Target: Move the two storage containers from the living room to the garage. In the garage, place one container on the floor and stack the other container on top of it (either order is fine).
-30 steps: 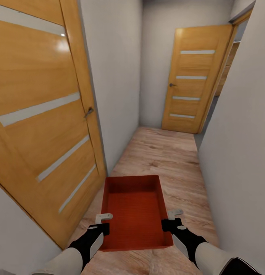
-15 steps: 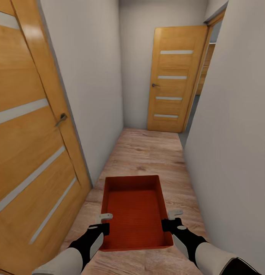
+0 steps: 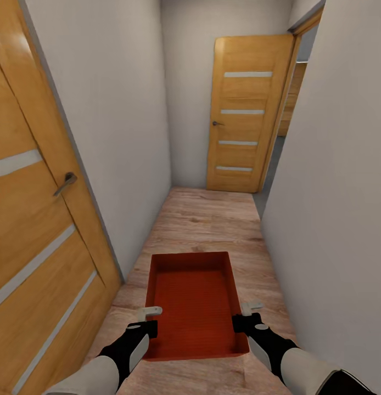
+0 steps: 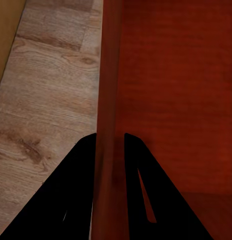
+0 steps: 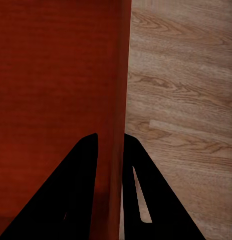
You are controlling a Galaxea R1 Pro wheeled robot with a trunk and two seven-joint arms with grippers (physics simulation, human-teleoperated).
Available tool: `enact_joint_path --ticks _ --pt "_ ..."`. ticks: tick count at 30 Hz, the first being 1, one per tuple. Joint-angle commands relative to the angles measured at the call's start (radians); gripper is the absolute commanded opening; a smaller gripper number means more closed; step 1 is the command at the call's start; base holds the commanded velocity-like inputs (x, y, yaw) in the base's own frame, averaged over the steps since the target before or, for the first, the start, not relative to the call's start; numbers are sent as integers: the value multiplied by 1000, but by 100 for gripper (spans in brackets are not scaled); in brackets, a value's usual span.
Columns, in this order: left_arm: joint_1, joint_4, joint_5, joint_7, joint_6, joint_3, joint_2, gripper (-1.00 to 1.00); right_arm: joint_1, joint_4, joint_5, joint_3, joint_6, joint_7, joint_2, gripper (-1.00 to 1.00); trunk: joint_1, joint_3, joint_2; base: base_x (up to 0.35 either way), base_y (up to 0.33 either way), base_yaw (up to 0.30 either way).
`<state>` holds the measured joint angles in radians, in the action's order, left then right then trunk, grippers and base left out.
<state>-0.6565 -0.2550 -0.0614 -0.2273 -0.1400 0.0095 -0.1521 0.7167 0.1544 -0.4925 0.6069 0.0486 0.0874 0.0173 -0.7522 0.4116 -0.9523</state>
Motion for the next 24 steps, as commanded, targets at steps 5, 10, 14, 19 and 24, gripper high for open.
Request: enact_joint_path --ticks 5,10,14,19,24 --pt "0 -6 23 -9 -7 -5 11 -100 1 -15 -14 -12 5 9 -2 -100 -1 1 -1 323 0 0" --pt "0 -6 23 -9 -7 -5 11 -100 1 -16 -14 -12 5 9 -2 -100 -1 1 -1 323 0 0" --pt "0 -6 23 -9 -7 -5 11 -100 1 -16 -14 -12 5 9 -2 -100 -1 1 -1 323 0 0" --pt "0 -6 23 -9 -7 -5 11 -100 1 -15 -14 -12 5 9 -2 -100 -1 1 -1 323 0 0" --pt "0 -6 23 -9 -7 -5 11 -100 1 -15 -14 -12 5 9 -2 -100 -1 1 -1 323 0 0"
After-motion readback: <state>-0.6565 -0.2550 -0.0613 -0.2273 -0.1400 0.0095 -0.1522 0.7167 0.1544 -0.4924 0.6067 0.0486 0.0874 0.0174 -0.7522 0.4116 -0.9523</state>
